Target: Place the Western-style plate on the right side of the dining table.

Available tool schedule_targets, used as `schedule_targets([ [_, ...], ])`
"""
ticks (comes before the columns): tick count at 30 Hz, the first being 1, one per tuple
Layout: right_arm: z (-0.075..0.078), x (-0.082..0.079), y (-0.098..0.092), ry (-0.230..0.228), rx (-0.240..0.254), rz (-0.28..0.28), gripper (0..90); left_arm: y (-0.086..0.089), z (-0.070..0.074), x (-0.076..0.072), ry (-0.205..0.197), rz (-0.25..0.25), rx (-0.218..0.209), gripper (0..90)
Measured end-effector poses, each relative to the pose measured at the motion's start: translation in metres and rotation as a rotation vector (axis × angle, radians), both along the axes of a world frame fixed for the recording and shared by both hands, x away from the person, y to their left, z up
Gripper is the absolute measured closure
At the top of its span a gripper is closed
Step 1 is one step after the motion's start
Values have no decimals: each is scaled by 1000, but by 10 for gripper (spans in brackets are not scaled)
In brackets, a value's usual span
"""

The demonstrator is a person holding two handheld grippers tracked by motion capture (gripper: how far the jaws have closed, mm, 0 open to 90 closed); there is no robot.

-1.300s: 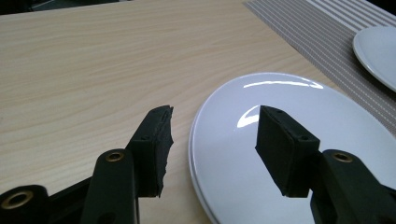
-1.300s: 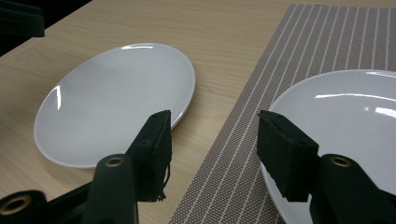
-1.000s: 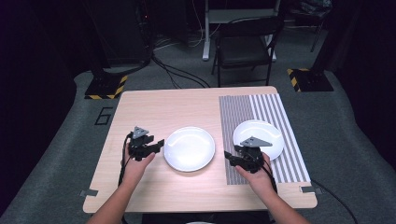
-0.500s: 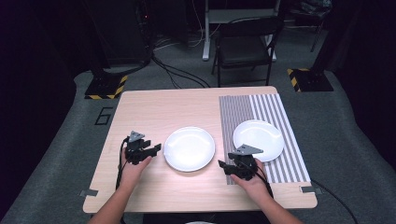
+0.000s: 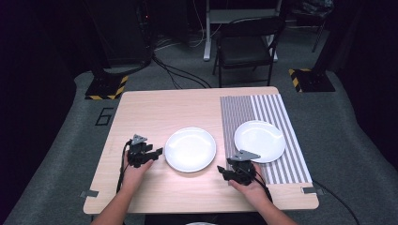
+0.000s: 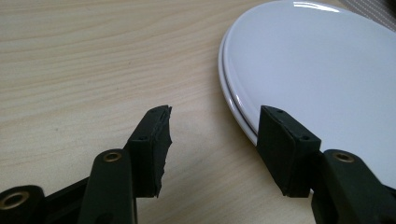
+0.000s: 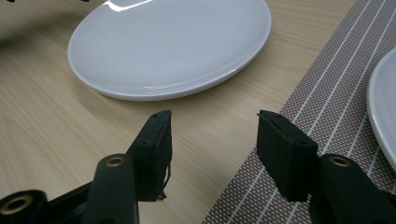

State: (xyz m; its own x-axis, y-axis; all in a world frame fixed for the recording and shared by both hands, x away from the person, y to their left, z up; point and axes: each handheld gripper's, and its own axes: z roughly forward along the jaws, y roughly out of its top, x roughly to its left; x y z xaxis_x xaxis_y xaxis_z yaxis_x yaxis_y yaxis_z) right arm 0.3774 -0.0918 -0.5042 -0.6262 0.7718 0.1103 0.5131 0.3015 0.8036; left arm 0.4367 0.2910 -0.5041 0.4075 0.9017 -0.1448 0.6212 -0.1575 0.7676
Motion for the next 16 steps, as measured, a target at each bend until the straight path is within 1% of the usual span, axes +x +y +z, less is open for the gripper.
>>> schedule_targets([
  [1,0,0,0,-4,-3,1,450,0,-2,0,-9,3,-7,441],
  [4,-2,-1,0,-7,-11,8,449,1,-5,1,12,0,-5,443],
  [7,-4,-1,2,-7,-24,19,445,1,-6,2,12,7,-16,439],
  [9,-6,0,3,-5,-41,29,440,3,-7,4,14,15,-17,437],
  [12,-7,0,5,-7,-50,39,429,6,-10,5,26,32,-18,429],
  [13,-7,1,5,-4,-52,40,425,7,-11,5,25,40,-22,426],
  [14,-9,3,7,4,-51,48,419,9,-12,6,33,50,-22,421],
  [16,-10,4,8,3,-57,47,419,10,-13,7,31,55,-22,419],
])
